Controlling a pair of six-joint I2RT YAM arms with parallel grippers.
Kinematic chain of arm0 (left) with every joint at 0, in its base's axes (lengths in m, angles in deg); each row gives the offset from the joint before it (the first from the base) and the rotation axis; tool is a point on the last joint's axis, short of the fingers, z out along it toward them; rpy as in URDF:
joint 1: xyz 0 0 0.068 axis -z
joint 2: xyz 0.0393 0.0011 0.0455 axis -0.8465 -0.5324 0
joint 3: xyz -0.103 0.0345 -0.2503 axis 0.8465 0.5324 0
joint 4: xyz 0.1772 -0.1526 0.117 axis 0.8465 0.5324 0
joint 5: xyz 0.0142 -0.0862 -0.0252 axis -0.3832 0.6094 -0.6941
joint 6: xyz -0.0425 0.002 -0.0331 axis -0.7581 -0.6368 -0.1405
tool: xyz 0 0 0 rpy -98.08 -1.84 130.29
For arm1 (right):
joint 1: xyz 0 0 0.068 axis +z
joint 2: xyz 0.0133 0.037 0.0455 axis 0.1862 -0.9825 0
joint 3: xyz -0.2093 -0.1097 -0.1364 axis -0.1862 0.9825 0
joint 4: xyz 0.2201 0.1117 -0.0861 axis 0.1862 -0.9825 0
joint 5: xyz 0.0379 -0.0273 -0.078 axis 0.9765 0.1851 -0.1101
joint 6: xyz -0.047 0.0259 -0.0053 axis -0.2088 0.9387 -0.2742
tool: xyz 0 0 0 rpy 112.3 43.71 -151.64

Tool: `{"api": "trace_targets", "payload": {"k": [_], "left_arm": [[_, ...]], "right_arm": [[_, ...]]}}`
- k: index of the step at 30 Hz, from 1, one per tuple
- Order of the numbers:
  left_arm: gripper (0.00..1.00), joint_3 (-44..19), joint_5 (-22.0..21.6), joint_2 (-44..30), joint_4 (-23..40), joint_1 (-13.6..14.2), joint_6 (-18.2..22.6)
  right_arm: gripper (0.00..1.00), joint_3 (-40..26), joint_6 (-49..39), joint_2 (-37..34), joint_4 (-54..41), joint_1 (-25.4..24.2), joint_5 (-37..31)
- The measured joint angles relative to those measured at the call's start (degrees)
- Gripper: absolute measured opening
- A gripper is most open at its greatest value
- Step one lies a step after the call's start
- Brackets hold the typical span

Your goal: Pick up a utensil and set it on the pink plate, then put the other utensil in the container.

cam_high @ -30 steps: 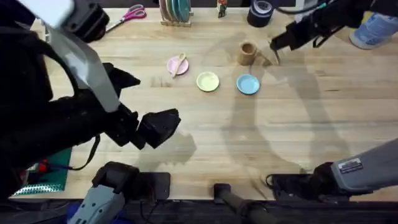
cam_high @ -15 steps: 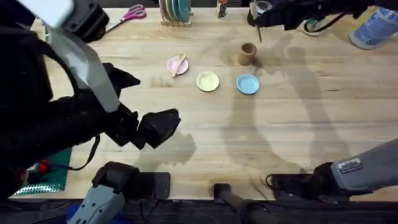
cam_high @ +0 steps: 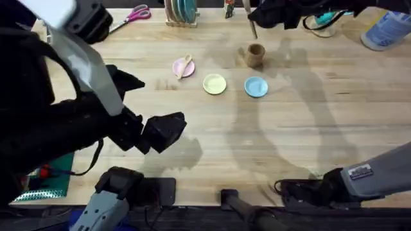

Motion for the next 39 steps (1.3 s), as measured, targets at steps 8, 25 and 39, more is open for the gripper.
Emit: {"api": "trace_targets", "payload": {"k": [8,25,39], "left_arm": [[0.994,0.00,0.00,0.00,0.00,0.00,0.00],[0.994,0.02,0.00,0.00,0.00,0.00,0.00],[0.995,0.00,0.00,0.00,0.00,0.00,0.00]], "right_arm": [[0.030,0.00,-5.97,0.00,-0.04,-4.22,8.14],[0.030,-0.02,-19.87,-4.66,-0.04,-8.14,20.29],[0.031,-0.02,-25.72,-12.89,6.12,-8.14,21.53]]}}
